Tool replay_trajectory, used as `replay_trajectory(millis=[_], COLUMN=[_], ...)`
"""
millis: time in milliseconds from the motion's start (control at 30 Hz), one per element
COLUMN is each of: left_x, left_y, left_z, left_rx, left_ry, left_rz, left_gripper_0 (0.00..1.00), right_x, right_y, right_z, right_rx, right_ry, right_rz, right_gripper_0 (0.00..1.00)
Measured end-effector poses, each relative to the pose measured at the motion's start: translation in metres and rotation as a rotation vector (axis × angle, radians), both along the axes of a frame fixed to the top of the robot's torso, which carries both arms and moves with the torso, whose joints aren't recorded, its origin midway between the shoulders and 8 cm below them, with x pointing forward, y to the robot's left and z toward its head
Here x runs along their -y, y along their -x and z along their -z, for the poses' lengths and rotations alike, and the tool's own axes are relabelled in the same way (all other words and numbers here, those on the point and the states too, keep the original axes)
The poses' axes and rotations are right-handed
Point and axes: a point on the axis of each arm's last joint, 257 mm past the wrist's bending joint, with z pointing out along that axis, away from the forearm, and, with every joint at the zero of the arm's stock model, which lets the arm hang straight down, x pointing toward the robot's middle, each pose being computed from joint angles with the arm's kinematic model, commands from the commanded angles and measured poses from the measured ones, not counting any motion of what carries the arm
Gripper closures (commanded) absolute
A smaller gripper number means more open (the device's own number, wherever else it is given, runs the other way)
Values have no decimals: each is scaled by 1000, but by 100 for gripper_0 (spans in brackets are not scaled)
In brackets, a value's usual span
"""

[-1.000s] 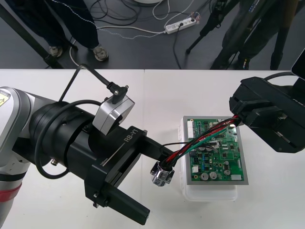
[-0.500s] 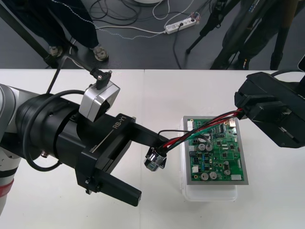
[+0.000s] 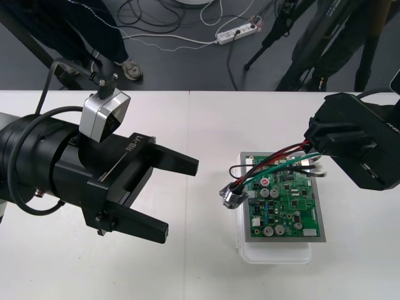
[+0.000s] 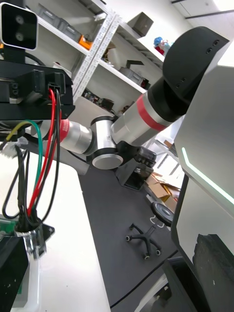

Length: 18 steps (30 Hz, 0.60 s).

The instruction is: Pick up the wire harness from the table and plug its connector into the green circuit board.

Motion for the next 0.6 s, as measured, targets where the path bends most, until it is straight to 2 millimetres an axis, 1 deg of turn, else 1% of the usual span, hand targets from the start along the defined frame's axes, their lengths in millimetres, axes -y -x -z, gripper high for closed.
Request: replay_trajectory(millis=[200,600], left_x=[1,7], left_y=[-11,-40], left_z=[0,-7], left_rx=[-16,-10], left_ry=[10,41], left_rz=[-51,-169], left_gripper_0=[0,0], right_x=[-2,-8], right_y=[-8,-25], right_z=[7,27], right_rx=[26,70], right_ry=[35,120], right_rz=[45,136], right_gripper_0=[100,100])
